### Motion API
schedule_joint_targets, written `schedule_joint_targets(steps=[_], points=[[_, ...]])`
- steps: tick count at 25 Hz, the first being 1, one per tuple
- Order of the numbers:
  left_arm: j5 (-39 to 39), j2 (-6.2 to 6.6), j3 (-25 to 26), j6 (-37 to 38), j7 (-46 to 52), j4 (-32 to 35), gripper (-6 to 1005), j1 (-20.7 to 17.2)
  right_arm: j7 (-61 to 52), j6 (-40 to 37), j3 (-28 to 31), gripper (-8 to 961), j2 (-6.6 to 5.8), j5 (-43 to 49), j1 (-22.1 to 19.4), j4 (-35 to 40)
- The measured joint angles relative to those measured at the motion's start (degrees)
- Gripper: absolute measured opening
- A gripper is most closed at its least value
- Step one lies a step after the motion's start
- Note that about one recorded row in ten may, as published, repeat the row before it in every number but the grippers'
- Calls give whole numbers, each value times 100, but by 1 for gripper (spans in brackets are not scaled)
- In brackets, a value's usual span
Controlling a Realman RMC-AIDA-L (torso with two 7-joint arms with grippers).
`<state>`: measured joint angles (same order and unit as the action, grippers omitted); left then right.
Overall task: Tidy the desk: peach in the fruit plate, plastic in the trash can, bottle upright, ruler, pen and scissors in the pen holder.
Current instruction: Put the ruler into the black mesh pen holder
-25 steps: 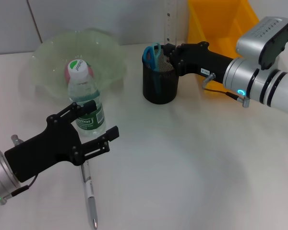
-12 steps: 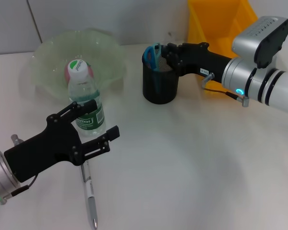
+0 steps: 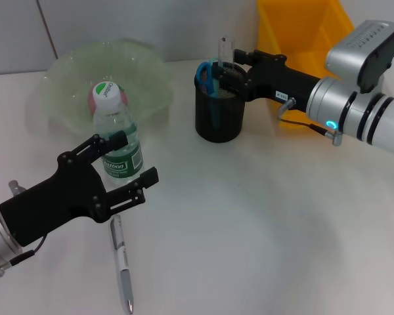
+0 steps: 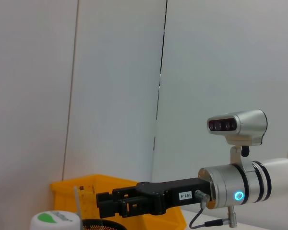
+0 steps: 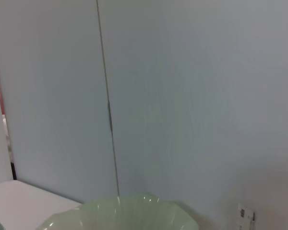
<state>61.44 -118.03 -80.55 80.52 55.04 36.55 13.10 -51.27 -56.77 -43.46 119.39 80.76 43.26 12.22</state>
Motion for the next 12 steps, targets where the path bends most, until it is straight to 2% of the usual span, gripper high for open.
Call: schedule_joint_targets(steps=[3,6,8,9,12], points=[[0,28,5,43,38,24,803,0,-264,-96,-25,649,-1,-4,-132,202],[0,54,5,60,60,34,801,0,-546,-243,-50,682,-4,6,-272,384],[1,78,8,68,128,45,800,0,-1032,-731,-66,704,-22,44,-620,794],[1,78,8,68,128,45,799,0,-1032,-731,-66,715,-22,44,-620,794],[0,156,12,123,310,54,798,10,-1591,-1477,-136,748,-55,132,-1071,1365]])
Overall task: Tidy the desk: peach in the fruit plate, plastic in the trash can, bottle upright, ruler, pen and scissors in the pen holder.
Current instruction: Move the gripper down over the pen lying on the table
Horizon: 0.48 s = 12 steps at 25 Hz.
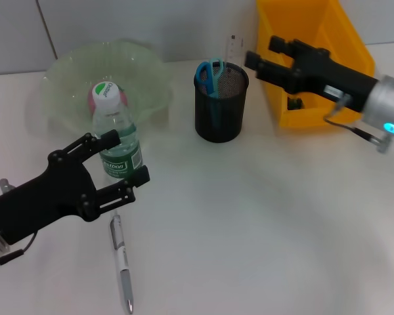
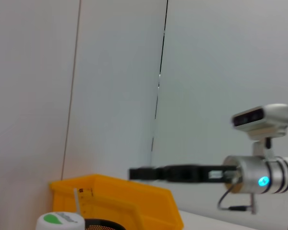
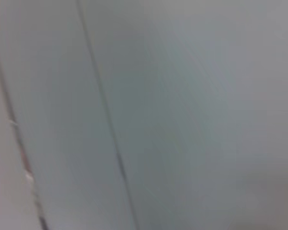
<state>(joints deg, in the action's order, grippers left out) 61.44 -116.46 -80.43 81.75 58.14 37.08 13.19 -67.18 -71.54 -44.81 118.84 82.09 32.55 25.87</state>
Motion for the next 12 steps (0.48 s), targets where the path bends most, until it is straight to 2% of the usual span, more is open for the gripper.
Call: schedule_joint_targets(steps=[1,3,4,5,6,7,10,11,12], points=[[-1,60,1,70,127,1,797,9,-558,-488,-92,759,-54,222,-269,476],[1,91,1,114,205,1,796,14,-1125,-878,-123,759,-134,595,-461,939],[35,149,1,211,385,4,795,26,-1430,-1085,-118,759,-187,818,-522,1149],[35,149,1,211,385,4,795,26,-1430,-1085,-118,759,-187,818,-522,1149],[48,172,0,241,461,11,794,33,-1941,-1487,-98,760,-323,1232,-569,1457],[48,172,0,241,461,11,793,33,-1941,-1487,-98,760,-323,1232,-569,1457],[119,270,-30,335,812,122,791,48,-2572,-2062,-91,760,-555,1826,-520,1760],[181,281,-19,355,893,158,791,49,-2877,-2400,-87,760,-699,2211,-433,1875],[300,286,21,375,1006,226,790,49,-2877,-2400,-87,760,-699,2211,-433,1875]])
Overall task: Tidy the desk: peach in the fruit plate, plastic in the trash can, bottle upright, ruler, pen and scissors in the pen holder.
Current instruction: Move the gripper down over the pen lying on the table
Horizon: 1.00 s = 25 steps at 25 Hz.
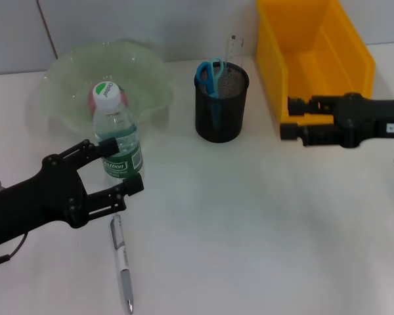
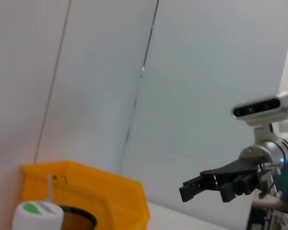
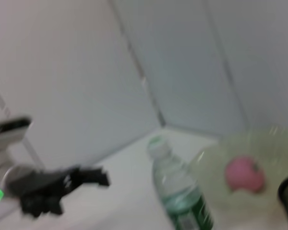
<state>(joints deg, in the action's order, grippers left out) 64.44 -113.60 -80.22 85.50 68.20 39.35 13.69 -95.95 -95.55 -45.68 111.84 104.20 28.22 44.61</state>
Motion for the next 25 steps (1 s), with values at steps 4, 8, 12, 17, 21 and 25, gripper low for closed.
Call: schedule_joint_targets(steps=[4,8,12,17,21,25], points=[[738,-18,205,-20,852,511,788,3,-134,-381,3,759,-127,459,101,125],[1404,-78,433,-8,1887,1143,785,-5,-133,-561,4,759,-161,794,169,166],[2051,-175,544,14,2970,1971,783,-60,-50,-844,7,758,-199,1291,280,205],[3549,-341,603,14,5424,3142,780,124,122,-997,13,757,-213,1543,285,384],[4629,-445,601,121,7106,3715,777,337,231,-997,15,757,-195,1557,218,590],[5280,-472,502,341,8403,3957,775,642,341,-958,24,756,-177,1657,175,696]])
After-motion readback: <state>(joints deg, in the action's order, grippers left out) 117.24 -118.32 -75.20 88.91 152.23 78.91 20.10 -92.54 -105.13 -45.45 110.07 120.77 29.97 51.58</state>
